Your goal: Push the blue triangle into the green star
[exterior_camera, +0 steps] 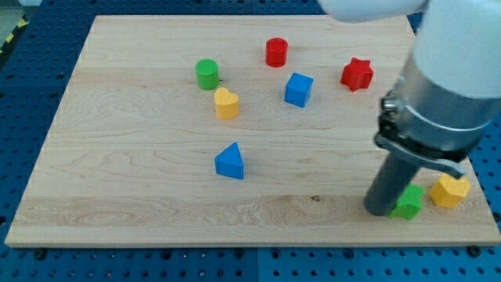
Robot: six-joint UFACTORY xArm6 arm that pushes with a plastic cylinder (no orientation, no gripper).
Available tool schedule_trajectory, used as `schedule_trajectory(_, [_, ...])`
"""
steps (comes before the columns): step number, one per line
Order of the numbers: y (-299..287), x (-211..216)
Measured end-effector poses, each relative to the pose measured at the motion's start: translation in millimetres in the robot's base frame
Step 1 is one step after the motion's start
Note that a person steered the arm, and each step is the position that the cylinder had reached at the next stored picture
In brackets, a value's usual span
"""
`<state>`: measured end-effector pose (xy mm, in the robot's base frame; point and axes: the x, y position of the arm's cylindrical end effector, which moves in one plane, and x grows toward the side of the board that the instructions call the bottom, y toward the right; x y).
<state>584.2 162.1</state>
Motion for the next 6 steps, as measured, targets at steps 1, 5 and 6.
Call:
schedule_trajectory(1, [-14.3,0.0])
schedule_trajectory(5, [-256.4,-91.9])
schedule_trajectory(6, [-244.2,-77.2])
